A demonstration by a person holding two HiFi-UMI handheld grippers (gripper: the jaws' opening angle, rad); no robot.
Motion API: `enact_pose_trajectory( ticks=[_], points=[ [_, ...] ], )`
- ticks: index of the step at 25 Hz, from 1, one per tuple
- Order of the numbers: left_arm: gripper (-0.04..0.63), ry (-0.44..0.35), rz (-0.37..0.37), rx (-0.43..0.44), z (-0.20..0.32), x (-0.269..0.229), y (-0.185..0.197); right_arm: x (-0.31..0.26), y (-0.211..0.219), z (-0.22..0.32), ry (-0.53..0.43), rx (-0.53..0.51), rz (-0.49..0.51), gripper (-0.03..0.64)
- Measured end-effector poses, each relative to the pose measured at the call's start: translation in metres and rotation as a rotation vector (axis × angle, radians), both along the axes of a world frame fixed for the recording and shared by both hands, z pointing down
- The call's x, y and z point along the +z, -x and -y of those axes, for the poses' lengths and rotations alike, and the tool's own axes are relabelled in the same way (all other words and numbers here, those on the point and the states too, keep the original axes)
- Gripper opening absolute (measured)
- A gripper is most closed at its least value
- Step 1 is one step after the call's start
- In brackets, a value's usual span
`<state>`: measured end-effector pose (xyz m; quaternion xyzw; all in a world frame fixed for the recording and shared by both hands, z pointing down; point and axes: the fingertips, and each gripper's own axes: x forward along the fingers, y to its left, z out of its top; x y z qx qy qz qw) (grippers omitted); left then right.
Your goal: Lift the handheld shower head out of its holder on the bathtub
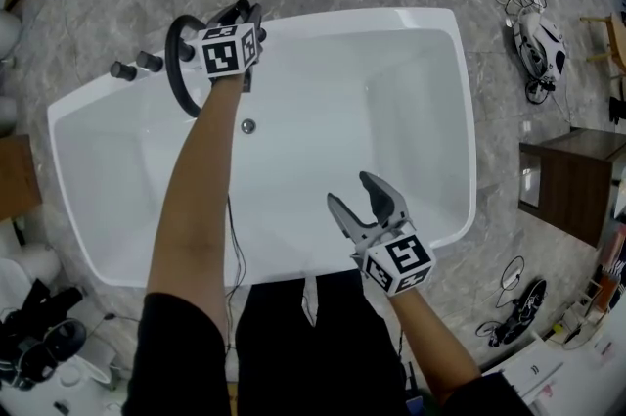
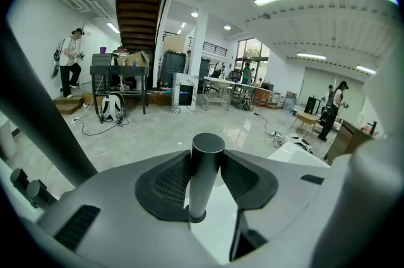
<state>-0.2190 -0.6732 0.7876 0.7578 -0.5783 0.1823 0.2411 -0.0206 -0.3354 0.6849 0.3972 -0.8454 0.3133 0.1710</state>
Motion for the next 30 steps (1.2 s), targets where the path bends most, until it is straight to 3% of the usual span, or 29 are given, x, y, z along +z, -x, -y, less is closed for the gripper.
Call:
enact_pose_trajectory(
  ticks=[11,30],
  points=[
    [0.132,0.004,0.024,0.055,-0.009,-0.01,-0.002,-0.006,-0.006,0.003,-0.027,0.055,-0.017,0.25],
    [0.129,-0.067,0.087,0.114,-0.013,-0.138,-0.007,-0.094,0.0,0.001,-0.126,0.11,0.02,0.25]
  ],
)
